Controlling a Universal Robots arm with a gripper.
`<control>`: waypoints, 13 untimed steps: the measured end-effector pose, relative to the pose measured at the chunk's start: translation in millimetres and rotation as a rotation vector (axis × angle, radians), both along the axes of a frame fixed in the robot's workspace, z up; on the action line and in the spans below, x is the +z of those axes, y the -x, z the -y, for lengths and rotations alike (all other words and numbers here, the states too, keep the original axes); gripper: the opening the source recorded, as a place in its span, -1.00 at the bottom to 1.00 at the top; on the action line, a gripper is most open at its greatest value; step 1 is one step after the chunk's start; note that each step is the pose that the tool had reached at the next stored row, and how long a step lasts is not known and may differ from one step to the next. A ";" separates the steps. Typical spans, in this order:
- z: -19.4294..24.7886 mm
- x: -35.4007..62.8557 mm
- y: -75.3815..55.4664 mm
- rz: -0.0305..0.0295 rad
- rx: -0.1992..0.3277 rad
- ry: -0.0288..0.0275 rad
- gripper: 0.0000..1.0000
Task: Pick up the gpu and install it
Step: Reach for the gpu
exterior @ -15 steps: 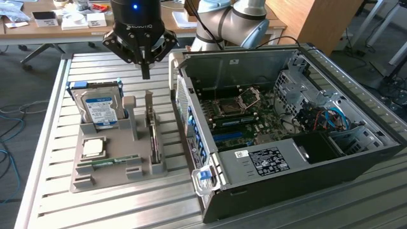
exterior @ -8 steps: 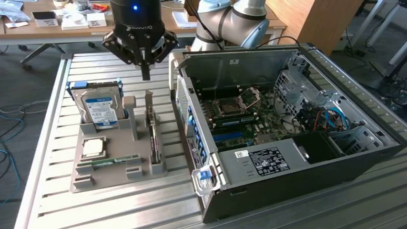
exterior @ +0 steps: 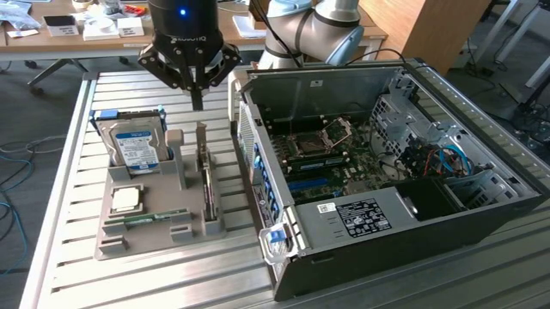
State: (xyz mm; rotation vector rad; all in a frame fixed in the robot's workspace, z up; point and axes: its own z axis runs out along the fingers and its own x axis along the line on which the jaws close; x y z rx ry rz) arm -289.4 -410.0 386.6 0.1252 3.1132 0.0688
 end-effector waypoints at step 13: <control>8.8 0.0 1.0 0.0000 0.000 0.0000 -0.79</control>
